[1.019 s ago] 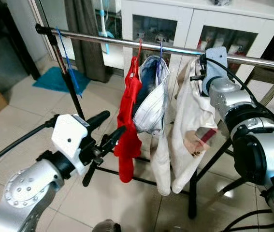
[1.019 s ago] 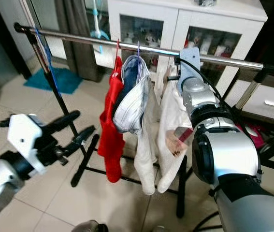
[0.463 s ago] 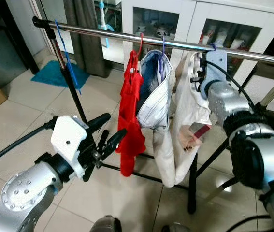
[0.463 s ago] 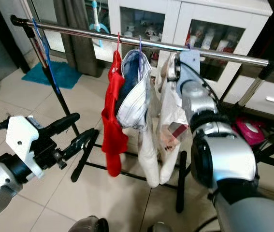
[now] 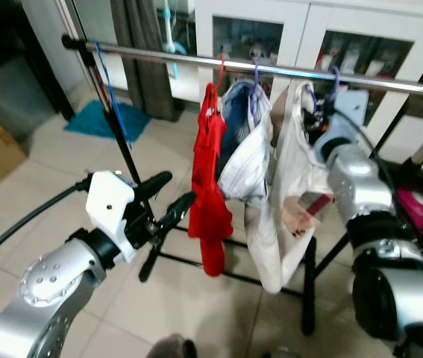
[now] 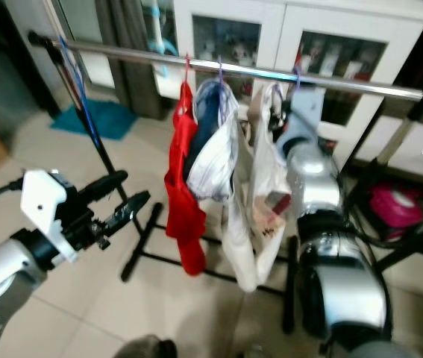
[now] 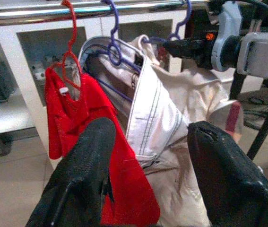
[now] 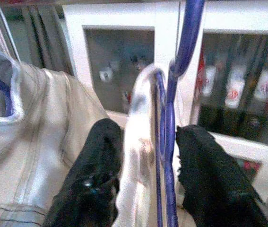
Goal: Hang hanger
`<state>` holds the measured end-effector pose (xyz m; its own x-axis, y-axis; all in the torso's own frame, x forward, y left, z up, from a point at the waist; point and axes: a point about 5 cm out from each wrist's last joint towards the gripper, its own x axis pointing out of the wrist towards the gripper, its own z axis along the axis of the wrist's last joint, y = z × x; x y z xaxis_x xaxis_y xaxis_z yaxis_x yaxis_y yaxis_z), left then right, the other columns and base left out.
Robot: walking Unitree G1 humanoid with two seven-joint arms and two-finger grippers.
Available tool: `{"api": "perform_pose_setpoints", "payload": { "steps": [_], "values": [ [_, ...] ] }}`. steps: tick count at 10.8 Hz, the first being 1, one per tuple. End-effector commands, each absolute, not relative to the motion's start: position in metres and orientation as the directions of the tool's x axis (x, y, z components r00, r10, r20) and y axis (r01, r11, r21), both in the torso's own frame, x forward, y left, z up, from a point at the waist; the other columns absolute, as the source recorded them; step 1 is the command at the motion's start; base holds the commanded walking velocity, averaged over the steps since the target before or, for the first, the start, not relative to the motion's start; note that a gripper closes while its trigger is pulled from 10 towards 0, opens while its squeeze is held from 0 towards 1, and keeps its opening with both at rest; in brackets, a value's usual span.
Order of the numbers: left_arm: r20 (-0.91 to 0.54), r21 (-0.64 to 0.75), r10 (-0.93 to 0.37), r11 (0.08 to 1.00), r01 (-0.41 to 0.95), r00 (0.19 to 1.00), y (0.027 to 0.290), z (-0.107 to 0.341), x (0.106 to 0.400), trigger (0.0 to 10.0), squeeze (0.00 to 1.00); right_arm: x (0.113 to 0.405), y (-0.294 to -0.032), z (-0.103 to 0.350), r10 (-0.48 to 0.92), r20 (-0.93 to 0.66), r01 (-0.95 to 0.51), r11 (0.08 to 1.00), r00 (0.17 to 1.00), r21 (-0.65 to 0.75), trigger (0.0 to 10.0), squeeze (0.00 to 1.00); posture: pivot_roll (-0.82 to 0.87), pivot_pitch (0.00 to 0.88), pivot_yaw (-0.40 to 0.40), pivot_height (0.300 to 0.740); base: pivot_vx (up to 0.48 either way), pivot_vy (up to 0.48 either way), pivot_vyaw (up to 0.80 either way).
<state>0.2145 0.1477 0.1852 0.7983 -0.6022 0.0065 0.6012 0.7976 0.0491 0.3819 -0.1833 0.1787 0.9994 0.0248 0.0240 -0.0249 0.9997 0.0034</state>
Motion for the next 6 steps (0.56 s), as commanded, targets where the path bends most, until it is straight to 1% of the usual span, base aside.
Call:
{"api": "perform_pose_setpoints", "payload": {
  "steps": [1, 2, 3, 4, 5, 6],
  "values": [
    [-0.016, 0.045, -0.569, 0.821, 0.569, 0.822, 0.153, 0.180, 0.217, 10.0, 0.00, 0.378, -0.179, 0.192, 0.046, 0.078, -0.047, 0.999, 0.996, 0.011, 10.0, 1.00, 0.02, 0.000, 0.109, 0.740, 0.000, 0.000, 0.00],
    [-0.029, 0.030, -0.497, 0.867, 0.497, 0.868, 0.155, 0.171, 0.224, 10.0, 0.00, 0.354, -0.179, 0.203, 0.036, 0.214, -0.048, 0.997, 0.976, 0.055, 10.0, 1.00, -0.02, 0.000, 0.122, 0.740, 0.000, 0.000, 0.00],
    [-0.030, 0.040, -0.408, 0.912, 0.409, 0.913, 0.159, 0.165, 0.232, 10.0, 0.00, 0.320, -0.174, 0.199, 0.067, 0.279, -0.088, 0.994, 0.958, 0.063, 10.0, 1.00, -0.03, 0.000, 0.121, 0.740, 0.000, 0.000, 0.00],
    [-0.029, 0.033, -0.384, 0.922, 0.385, 0.923, 0.160, 0.163, 0.235, 10.0, 0.00, 0.306, -0.168, 0.189, 0.106, 0.248, -0.124, 0.991, 0.963, 0.056, 10.0, 1.00, -0.04, 0.000, 0.115, 0.740, 0.000, 0.000, 0.00],
    [-0.026, 0.039, -0.375, 0.926, 0.375, 0.927, 0.159, 0.161, 0.237, 10.0, 0.00, 0.290, -0.156, 0.171, 0.155, 0.162, -0.166, 0.985, 0.974, 0.054, 10.0, 1.00, -0.03, 0.000, 0.101, 0.740, 0.000, 0.000, 0.00],
    [-0.020, 0.041, -0.372, 0.927, 0.372, 0.928, 0.158, 0.161, 0.238, 10.0, 0.00, 0.283, -0.150, 0.164, 0.168, 0.128, -0.177, 0.982, 0.977, 0.062, 10.0, 1.00, -0.03, 0.000, 0.099, 0.740, 0.000, 0.311, 0.00]
  ]
}}
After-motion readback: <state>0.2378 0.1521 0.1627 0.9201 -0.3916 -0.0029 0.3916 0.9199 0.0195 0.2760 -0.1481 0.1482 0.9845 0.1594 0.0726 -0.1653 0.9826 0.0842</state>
